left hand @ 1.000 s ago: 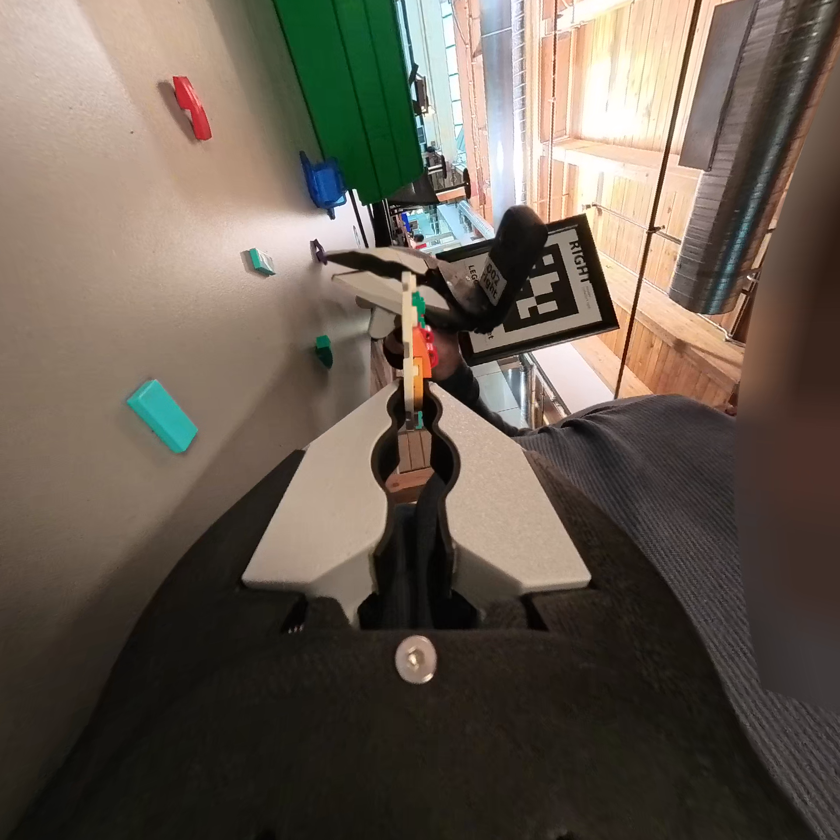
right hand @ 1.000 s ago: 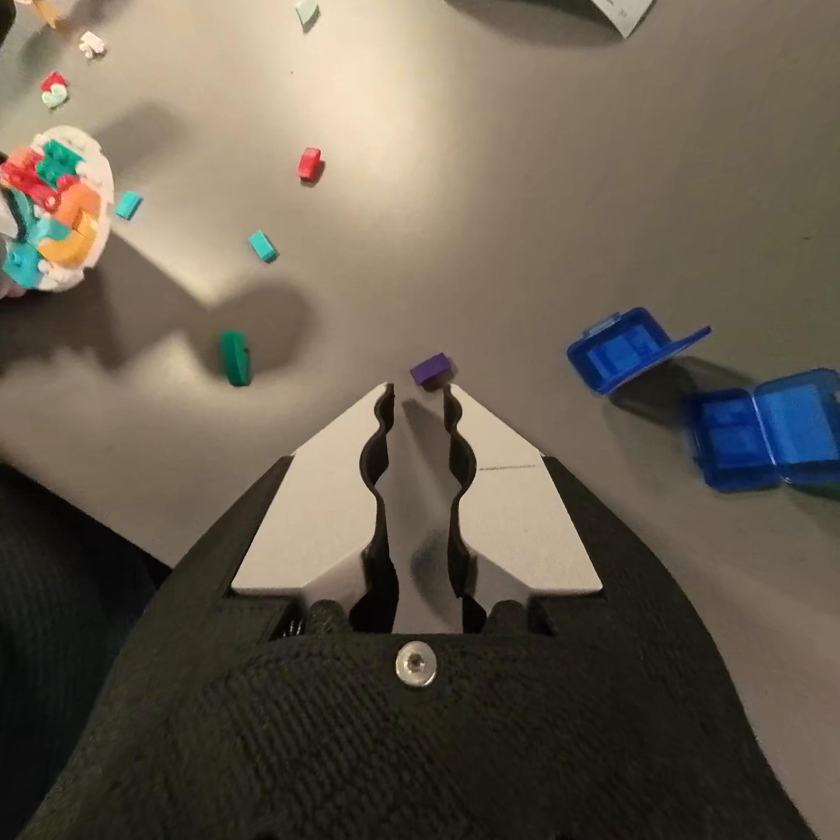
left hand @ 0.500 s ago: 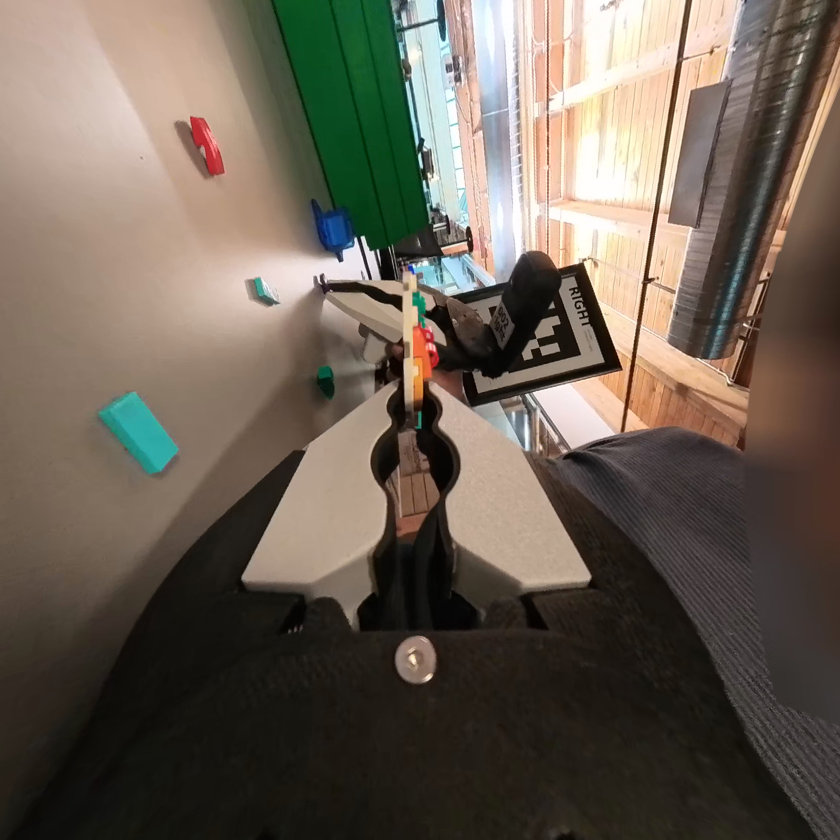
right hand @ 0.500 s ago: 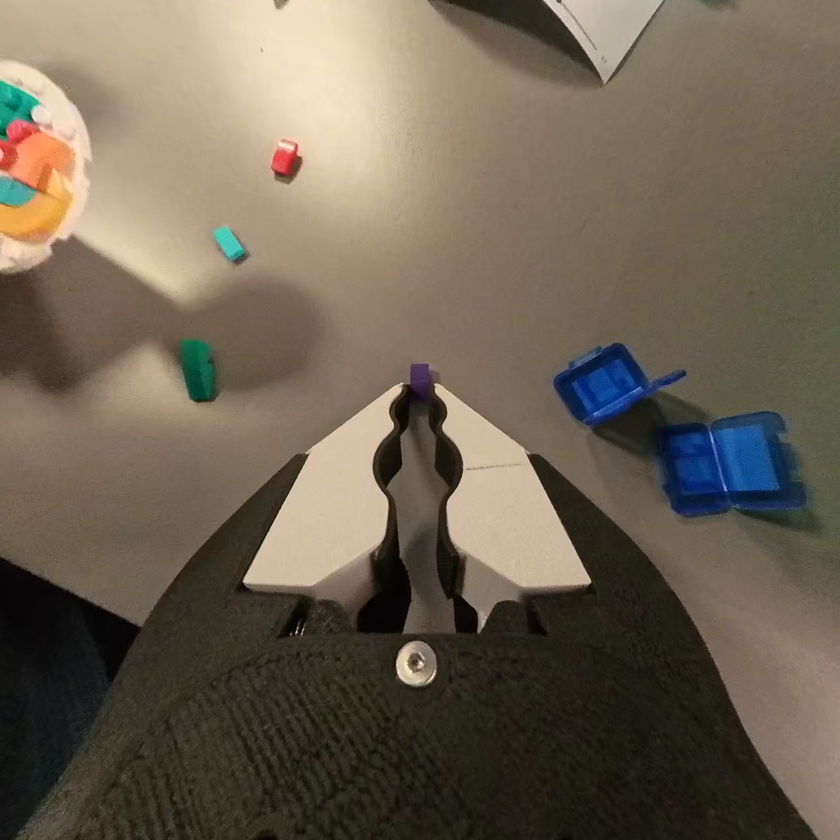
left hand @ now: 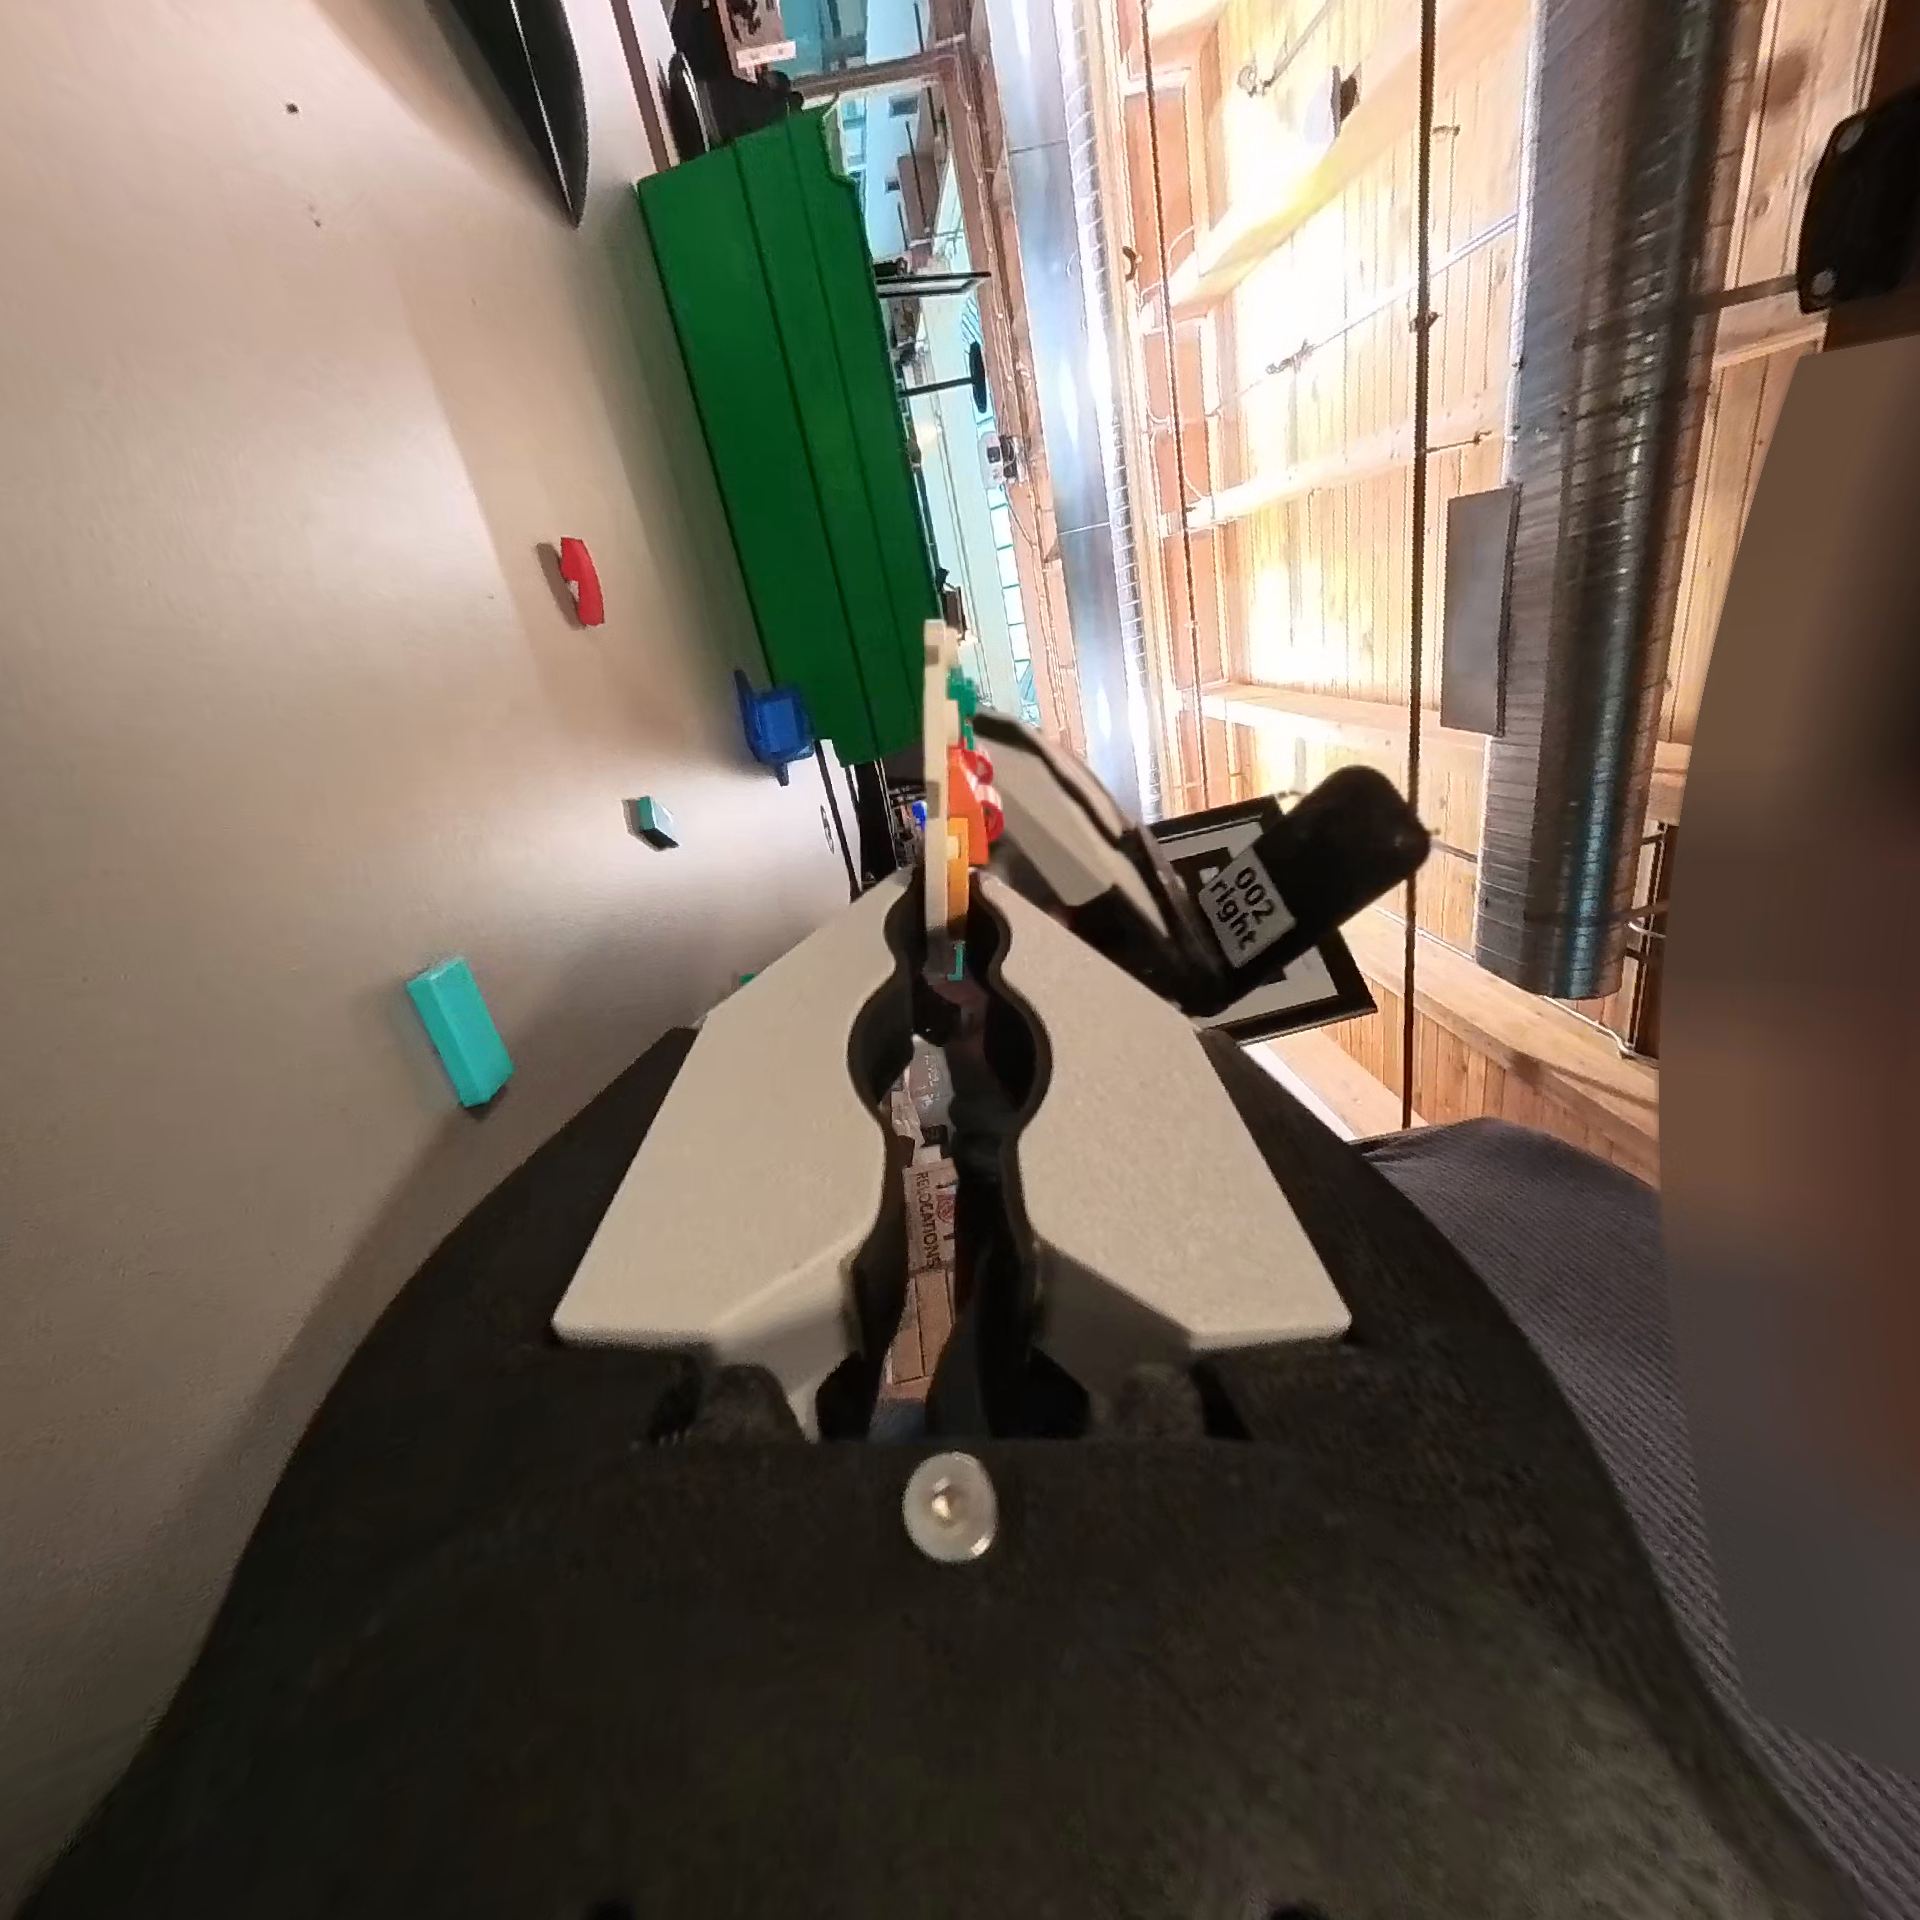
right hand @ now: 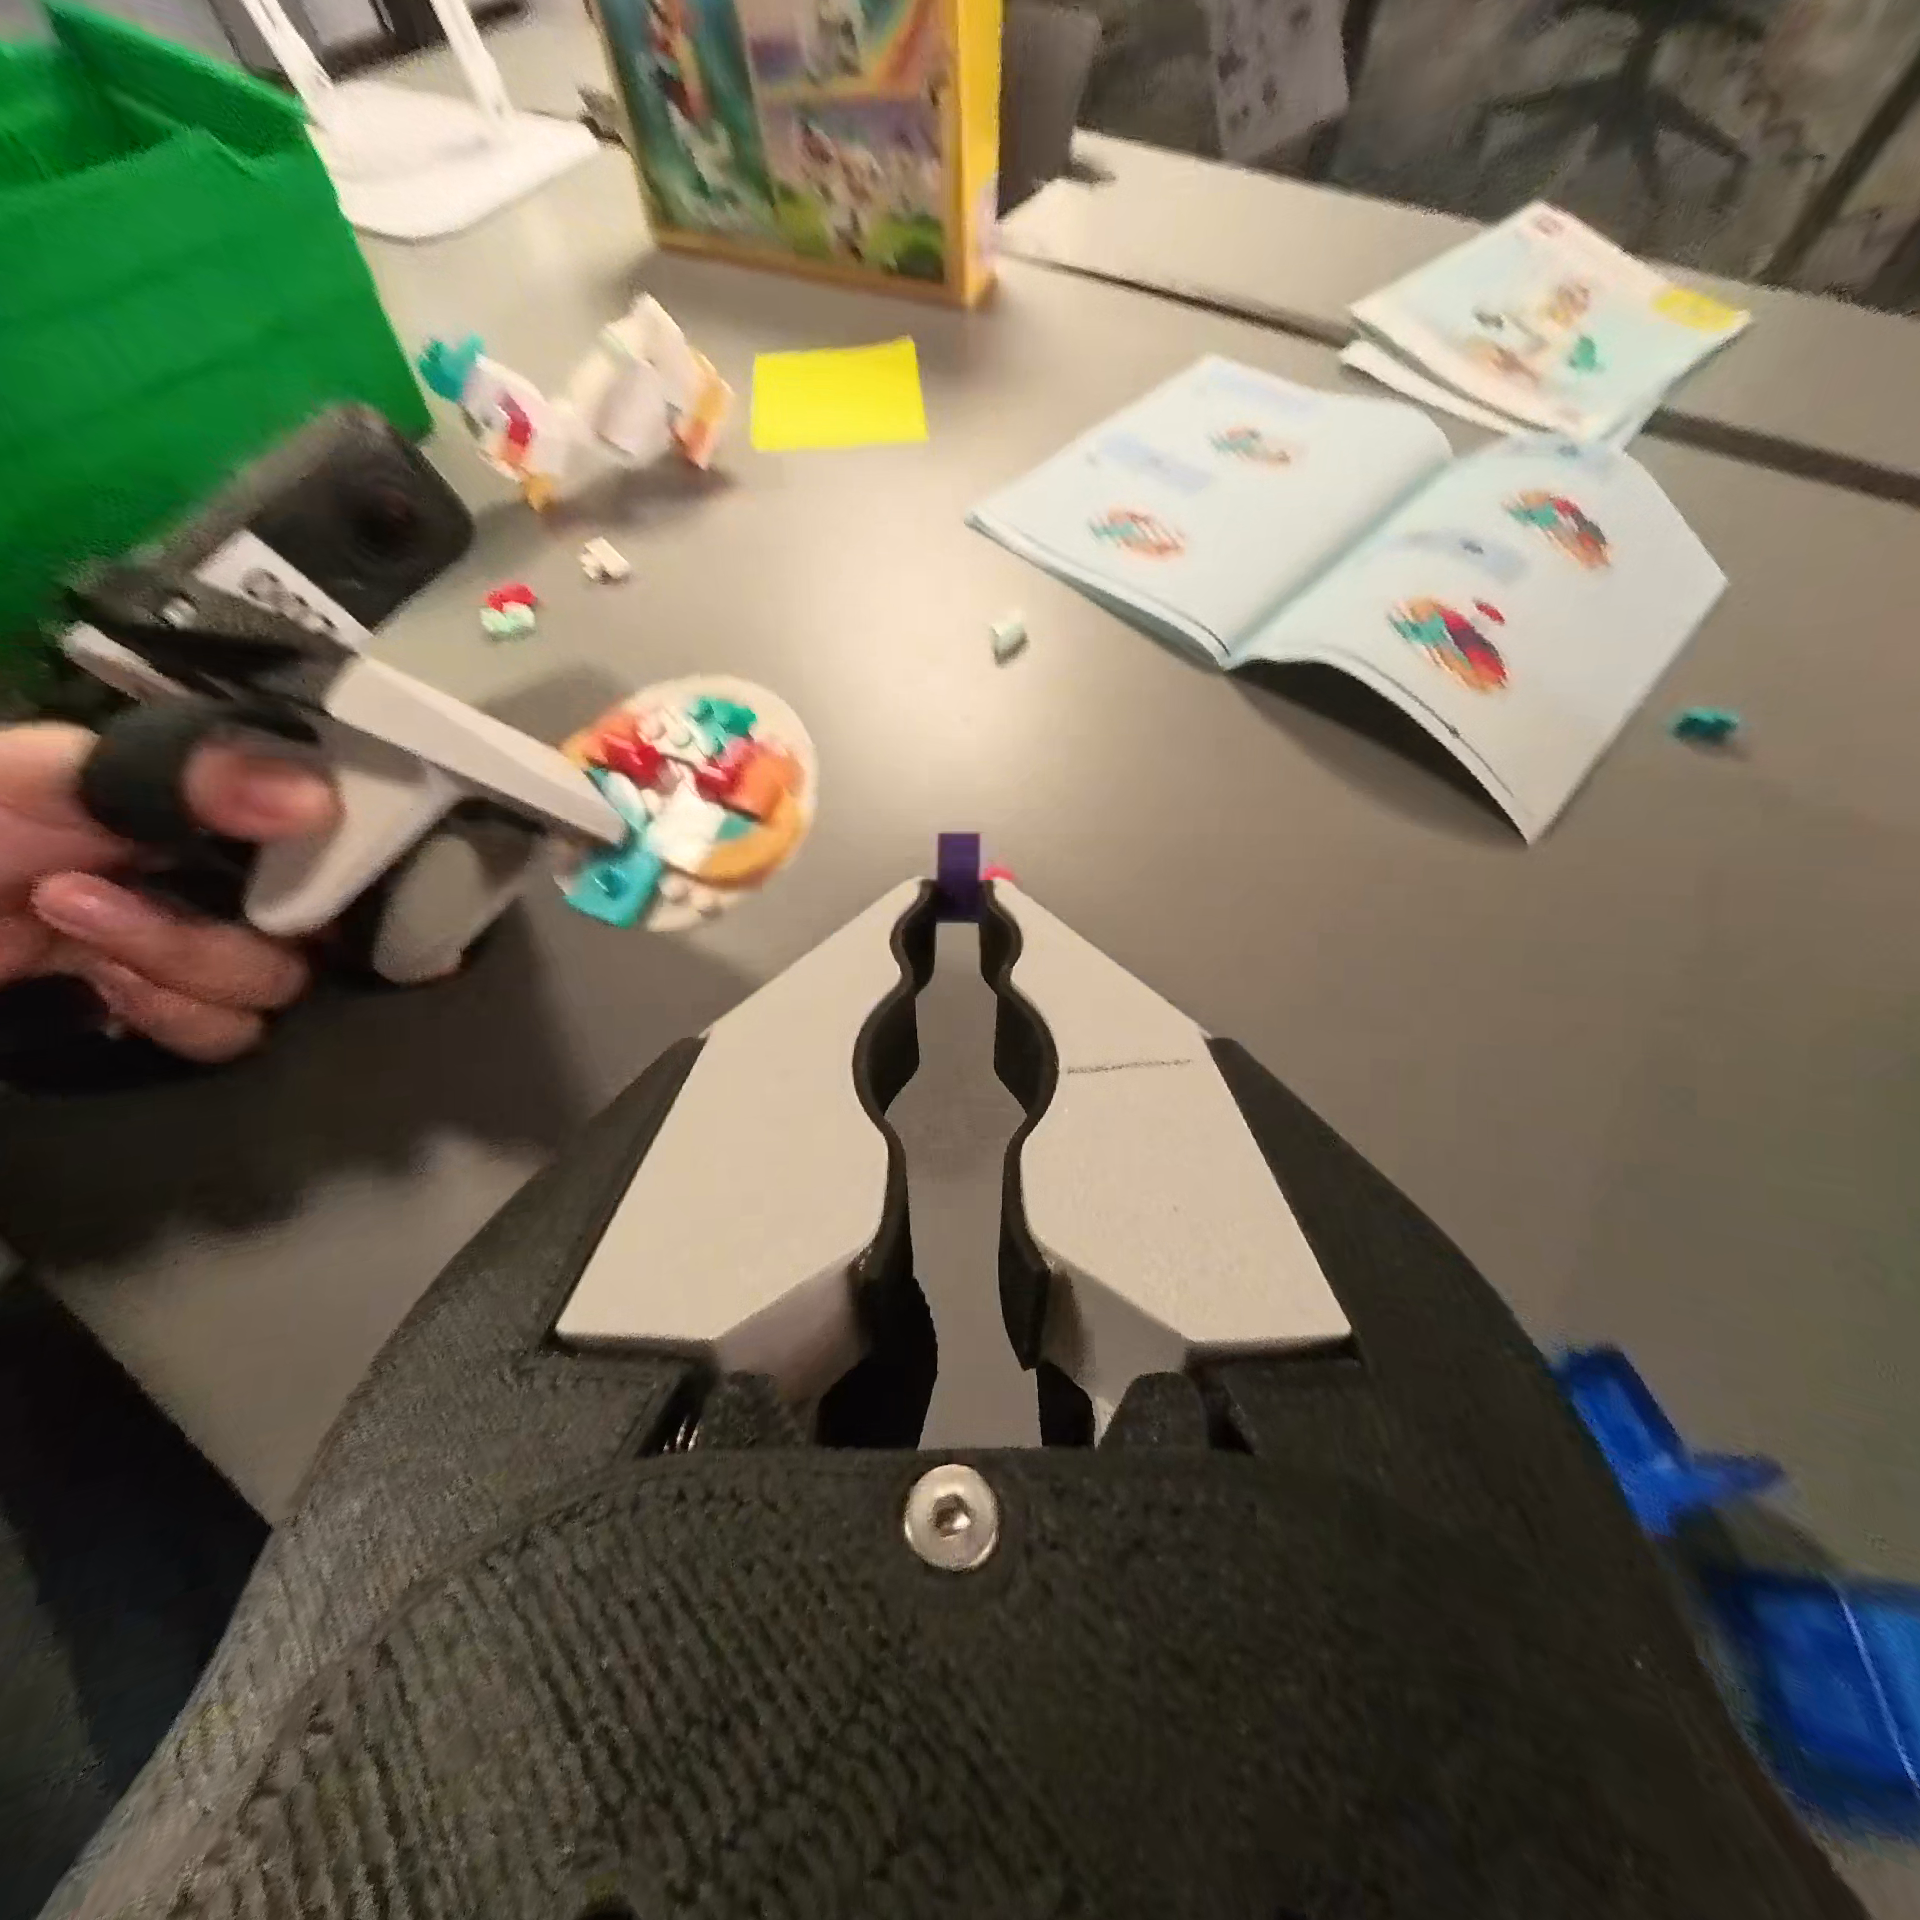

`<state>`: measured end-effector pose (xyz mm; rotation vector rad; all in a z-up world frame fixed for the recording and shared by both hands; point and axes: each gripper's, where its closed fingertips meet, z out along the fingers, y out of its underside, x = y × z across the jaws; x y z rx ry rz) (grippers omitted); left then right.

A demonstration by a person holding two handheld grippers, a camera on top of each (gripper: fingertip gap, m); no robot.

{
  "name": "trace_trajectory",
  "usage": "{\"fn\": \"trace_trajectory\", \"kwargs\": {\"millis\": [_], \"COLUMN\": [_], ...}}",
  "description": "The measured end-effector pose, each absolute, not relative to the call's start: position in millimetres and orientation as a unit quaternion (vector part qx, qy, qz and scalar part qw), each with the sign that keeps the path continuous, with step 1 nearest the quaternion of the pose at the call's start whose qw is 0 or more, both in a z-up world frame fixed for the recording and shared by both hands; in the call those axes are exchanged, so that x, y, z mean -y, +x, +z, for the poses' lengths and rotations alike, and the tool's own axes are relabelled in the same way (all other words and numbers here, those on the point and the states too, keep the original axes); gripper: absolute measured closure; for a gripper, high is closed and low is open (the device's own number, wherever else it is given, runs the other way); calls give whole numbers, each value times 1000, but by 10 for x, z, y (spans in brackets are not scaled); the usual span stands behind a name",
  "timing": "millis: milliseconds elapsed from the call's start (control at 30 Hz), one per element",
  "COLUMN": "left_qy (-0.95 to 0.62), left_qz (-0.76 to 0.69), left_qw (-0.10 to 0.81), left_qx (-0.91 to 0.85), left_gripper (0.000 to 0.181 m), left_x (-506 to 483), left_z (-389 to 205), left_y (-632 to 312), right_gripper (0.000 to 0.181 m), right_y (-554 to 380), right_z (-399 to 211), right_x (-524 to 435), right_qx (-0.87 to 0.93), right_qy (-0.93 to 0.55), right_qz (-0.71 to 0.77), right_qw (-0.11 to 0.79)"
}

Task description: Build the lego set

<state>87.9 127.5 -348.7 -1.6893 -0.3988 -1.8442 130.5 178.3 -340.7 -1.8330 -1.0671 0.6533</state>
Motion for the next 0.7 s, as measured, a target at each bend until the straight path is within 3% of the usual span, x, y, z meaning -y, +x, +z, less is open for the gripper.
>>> {"fn": "trace_trajectory", "kwargs": {"millis": [200, 700], "left_qy": [-644, -656], "left_qz": [-686, -654], "left_qw": [300, 329], "left_qx": [157, 184], "left_gripper": [178, 177], "left_x": [-1297, -1385], "left_z": [-3521, -3579], "left_y": [873, 825], "right_gripper": [175, 175], "right_y": [1023, 739], "right_z": [-3188, -3431], "right_x": [-1730, -1522], "right_qx": [435, 446], "right_qy": [-712, -741], "right_qz": [287, 273], "right_qw": [471, 422]}}
